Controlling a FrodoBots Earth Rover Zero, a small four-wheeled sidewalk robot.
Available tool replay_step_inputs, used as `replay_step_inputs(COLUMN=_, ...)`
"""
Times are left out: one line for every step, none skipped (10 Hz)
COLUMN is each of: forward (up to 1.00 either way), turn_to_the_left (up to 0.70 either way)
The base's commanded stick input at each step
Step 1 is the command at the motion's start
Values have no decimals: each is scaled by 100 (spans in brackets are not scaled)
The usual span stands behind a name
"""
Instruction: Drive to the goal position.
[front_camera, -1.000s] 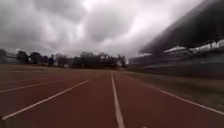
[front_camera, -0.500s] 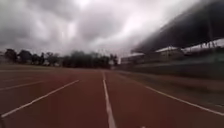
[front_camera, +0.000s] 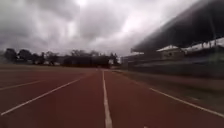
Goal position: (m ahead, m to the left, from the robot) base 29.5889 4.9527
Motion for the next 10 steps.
replay_step_inputs(forward=70, turn_to_the_left=0)
replay_step_inputs(forward=70, turn_to_the_left=0)
replay_step_inputs(forward=70, turn_to_the_left=0)
replay_step_inputs(forward=70, turn_to_the_left=0)
replay_step_inputs(forward=70, turn_to_the_left=0)
replay_step_inputs(forward=70, turn_to_the_left=0)
replay_step_inputs(forward=70, turn_to_the_left=0)
replay_step_inputs(forward=70, turn_to_the_left=0)
replay_step_inputs(forward=70, turn_to_the_left=0)
replay_step_inputs(forward=70, turn_to_the_left=0)
